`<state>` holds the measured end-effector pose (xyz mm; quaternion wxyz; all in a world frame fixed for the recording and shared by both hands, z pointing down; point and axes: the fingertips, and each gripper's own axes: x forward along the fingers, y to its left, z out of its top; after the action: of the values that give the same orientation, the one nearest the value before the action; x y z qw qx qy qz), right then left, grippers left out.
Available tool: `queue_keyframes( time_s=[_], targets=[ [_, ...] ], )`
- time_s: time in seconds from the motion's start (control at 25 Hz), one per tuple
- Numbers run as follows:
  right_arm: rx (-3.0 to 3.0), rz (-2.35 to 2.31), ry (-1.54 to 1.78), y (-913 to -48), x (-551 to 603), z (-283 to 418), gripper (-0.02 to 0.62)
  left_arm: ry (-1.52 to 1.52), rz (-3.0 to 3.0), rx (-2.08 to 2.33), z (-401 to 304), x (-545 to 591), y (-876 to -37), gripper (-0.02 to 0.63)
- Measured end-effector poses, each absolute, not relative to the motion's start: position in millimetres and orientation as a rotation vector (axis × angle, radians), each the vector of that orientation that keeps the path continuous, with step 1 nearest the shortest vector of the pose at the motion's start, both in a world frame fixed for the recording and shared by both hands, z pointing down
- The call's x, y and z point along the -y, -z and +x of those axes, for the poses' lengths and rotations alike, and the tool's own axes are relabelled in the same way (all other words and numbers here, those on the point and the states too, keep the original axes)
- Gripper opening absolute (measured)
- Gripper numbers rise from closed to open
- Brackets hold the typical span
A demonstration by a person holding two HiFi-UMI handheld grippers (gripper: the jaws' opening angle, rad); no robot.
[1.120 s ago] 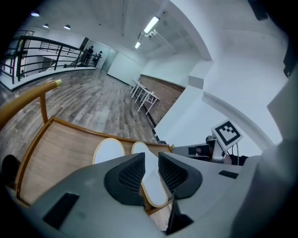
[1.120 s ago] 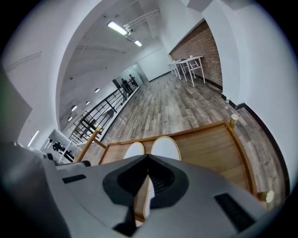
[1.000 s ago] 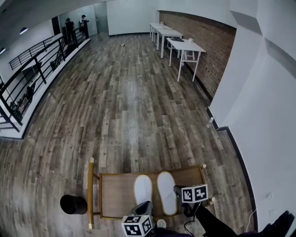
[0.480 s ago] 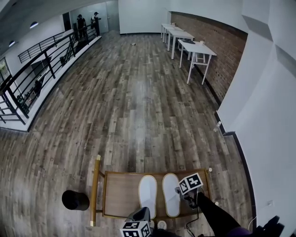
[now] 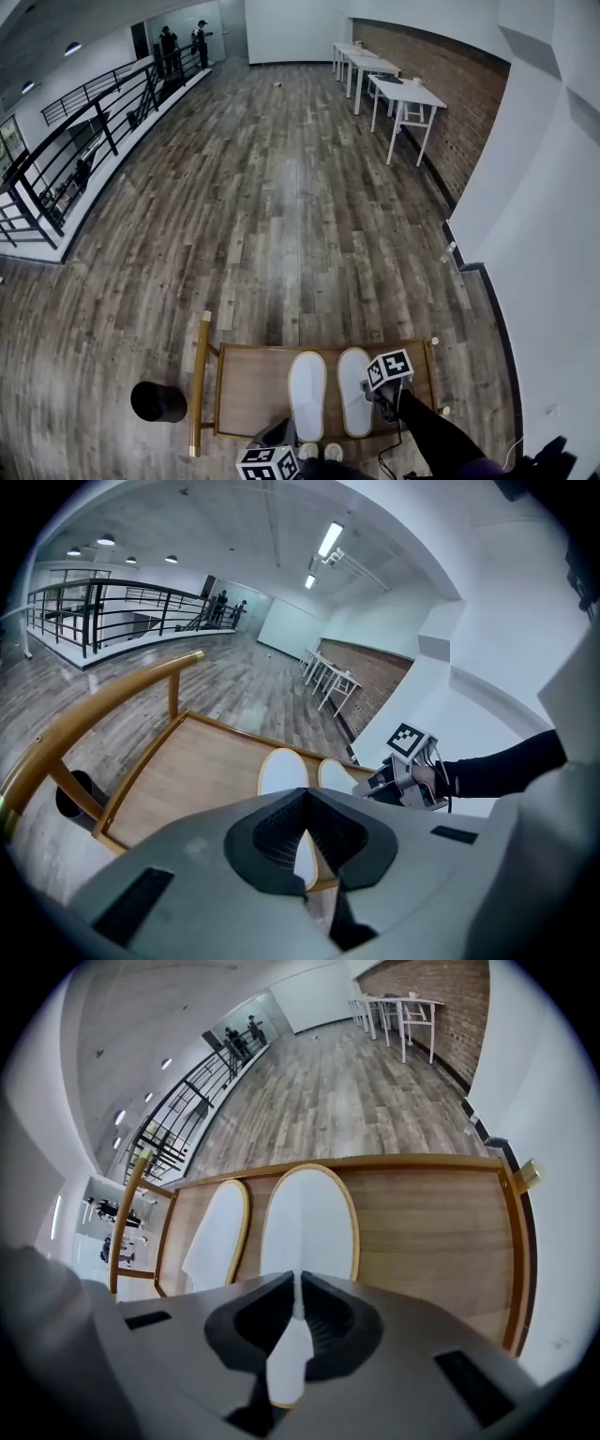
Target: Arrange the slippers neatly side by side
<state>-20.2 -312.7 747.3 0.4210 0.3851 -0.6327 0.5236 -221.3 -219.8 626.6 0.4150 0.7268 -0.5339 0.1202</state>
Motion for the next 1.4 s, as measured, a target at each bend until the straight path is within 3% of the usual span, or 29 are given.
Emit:
queue_keyframes(
  time_s=[0.28, 1.4],
  targets=[
    [1.635, 0.970, -1.481, -729.3, 315.6, -44.0, 0.017, -0.290, 1.820, 1.343, -225.6, 223.5, -625.3, 0.000],
    [1.599, 0.747, -1.314, -747.4, 311.4, -61.4, 0.017, -0.292, 1.803, 1.369, -233.3, 231.0, -628.0, 0.000]
  ],
)
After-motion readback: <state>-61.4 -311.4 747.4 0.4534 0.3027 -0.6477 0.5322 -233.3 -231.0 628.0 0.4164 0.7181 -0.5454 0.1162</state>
